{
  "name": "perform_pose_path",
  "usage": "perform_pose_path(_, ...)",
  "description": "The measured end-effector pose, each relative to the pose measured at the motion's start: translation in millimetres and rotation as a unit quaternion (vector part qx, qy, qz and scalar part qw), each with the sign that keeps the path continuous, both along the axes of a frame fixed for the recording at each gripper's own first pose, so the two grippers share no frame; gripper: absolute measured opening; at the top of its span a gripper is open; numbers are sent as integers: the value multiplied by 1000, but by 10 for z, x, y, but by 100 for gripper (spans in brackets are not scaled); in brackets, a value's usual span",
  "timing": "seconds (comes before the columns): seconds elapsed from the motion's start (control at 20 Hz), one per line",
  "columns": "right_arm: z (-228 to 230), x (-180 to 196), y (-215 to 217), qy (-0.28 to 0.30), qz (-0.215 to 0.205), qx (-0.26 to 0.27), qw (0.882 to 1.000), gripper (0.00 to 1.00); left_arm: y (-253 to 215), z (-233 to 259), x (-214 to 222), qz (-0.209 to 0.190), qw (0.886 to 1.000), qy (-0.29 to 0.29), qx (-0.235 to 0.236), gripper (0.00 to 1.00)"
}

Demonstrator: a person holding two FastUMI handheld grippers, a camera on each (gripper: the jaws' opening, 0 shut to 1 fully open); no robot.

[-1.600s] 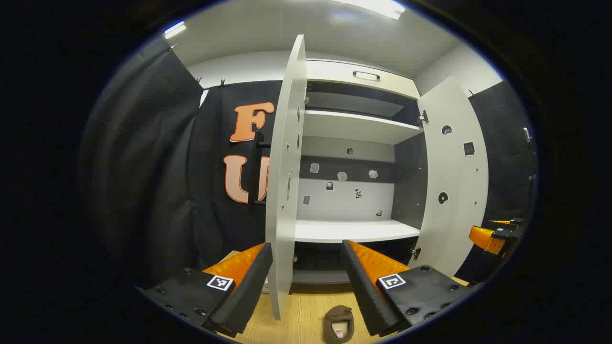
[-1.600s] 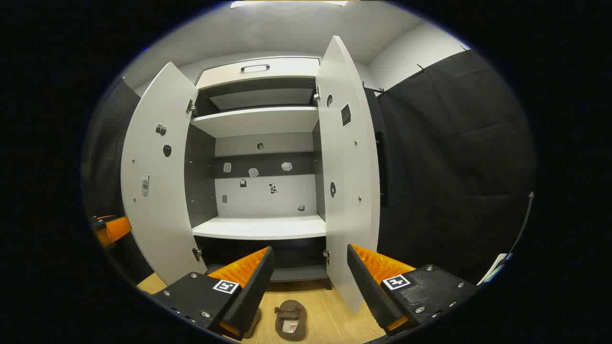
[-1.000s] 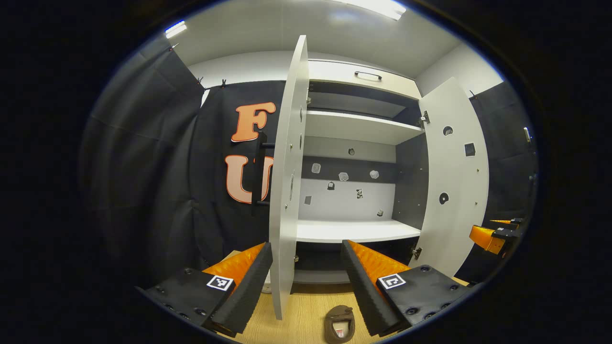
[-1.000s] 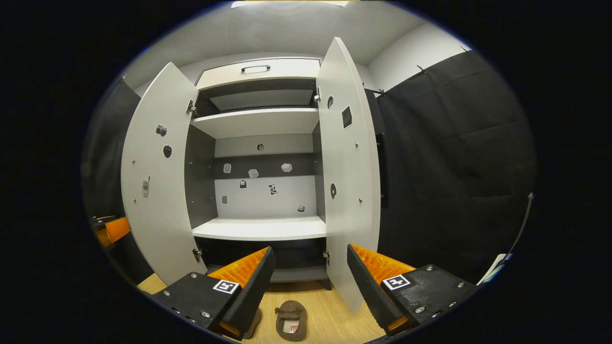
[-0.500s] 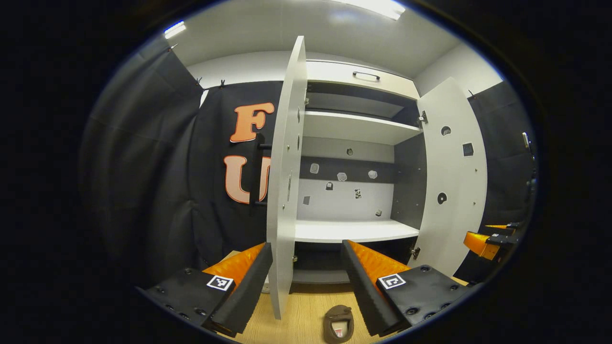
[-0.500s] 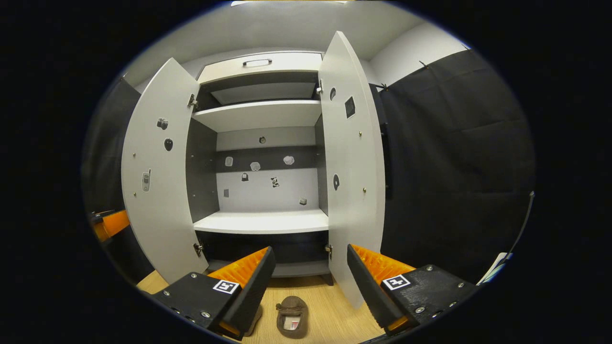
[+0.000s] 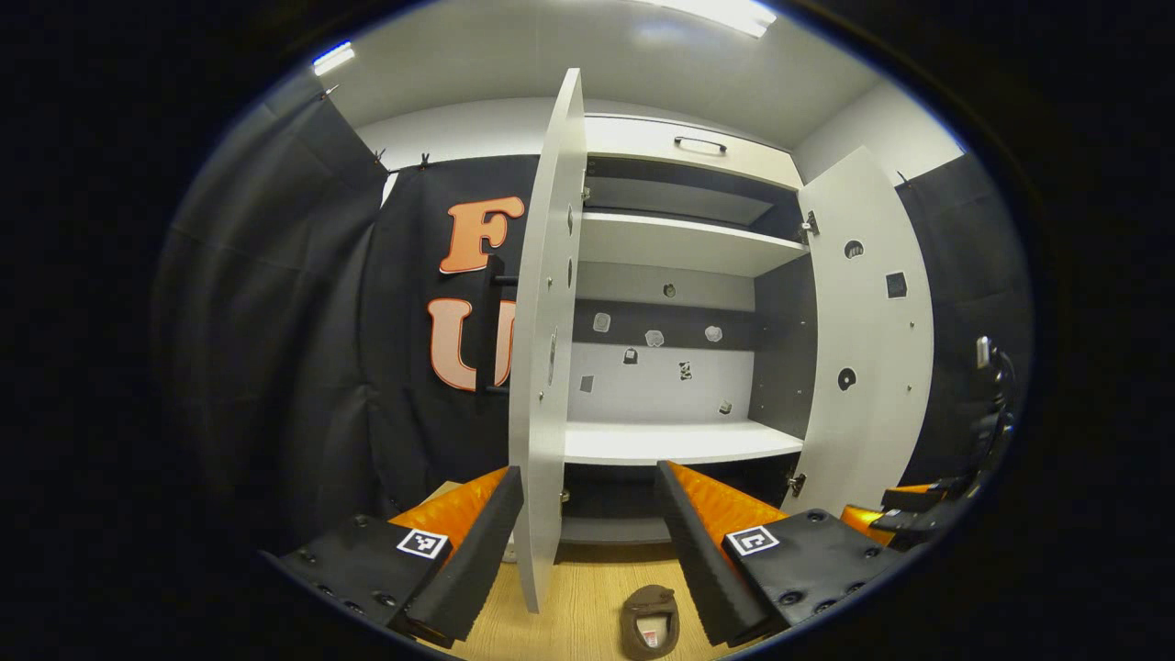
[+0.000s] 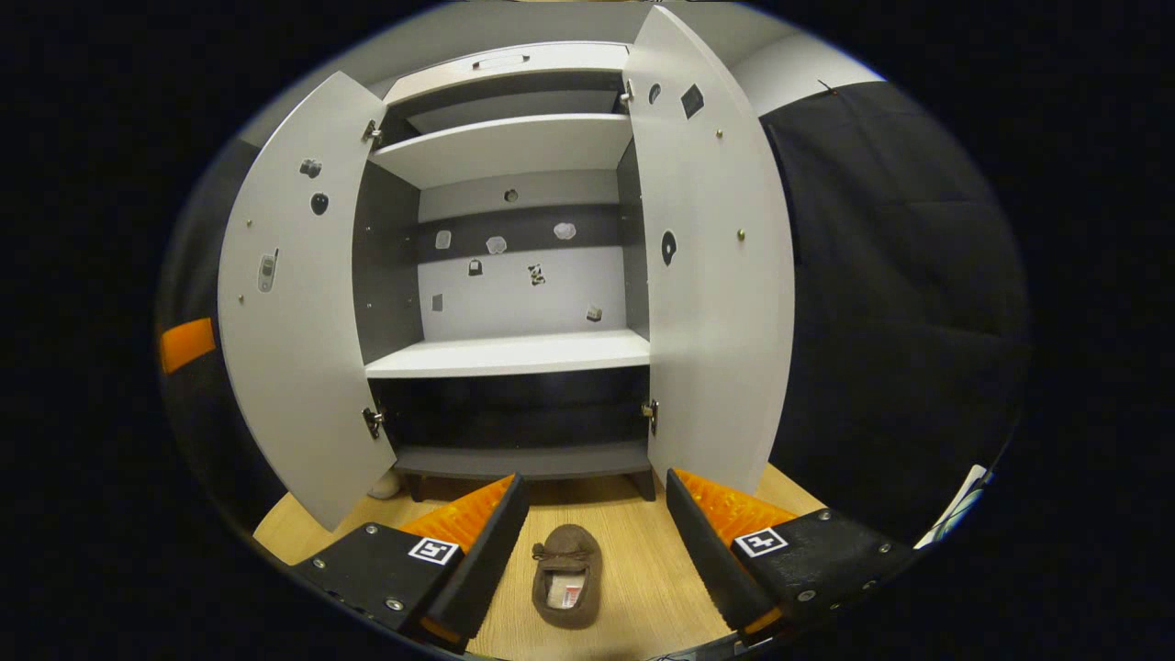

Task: Grab one shoe with the right hand and put it into the shoe cabinet, grab the other shoe with the left hand and put it into the shoe cabinet; then close the right door with the right hand and the left door with the left hand.

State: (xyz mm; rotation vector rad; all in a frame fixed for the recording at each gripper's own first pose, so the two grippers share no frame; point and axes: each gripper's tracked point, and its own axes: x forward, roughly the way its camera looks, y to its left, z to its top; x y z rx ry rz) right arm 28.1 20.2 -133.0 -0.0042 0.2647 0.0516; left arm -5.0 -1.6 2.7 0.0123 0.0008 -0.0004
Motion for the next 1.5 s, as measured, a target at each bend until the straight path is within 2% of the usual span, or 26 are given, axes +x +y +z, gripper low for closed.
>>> perform_pose_path(0.25, -832, 189, 126, 75, 12, -4, 997, 93, 78, -17, -2, 12, 1000, 4, 3, 94)
perform_pose_path(0.4, -1401, 242, 92, 123, 10, -18, 992, 87, 156, -53, -8, 23, 1000, 7, 6, 94)
perform_pose_path(0.6, -2100, 248, 30, 189, -3, -13, 982, 71, 259, -115, -28, 36, 999, 15, 9, 94)
perform_pose_path(0.8, -2539, 290, -44, 232, -2, -48, 972, 59, 402, -193, -59, 51, 998, 26, 16, 95)
perform_pose_path(0.9, -2716, 322, -23, 250, -3, -45, 967, 47, 455, -236, -71, 59, 998, 33, 13, 94)
perform_pose_path(1.1, -2827, 395, -29, 261, -23, -32, 964, 24, 534, -277, -112, 70, 997, 38, 15, 94)
perform_pose_path(1.15, -2810, 405, -40, 259, -27, -34, 965, 13, 545, -273, -112, 71, 997, 38, 16, 94)
perform_pose_path(1.25, -2723, 459, -65, 251, -31, -29, 967, 5, 545, -276, -120, 69, 997, 39, 14, 94)
perform_pose_path(1.5, -1950, 621, -46, 211, -23, -7, 977, 4, 475, -238, -92, 57, 998, 31, 18, 95)
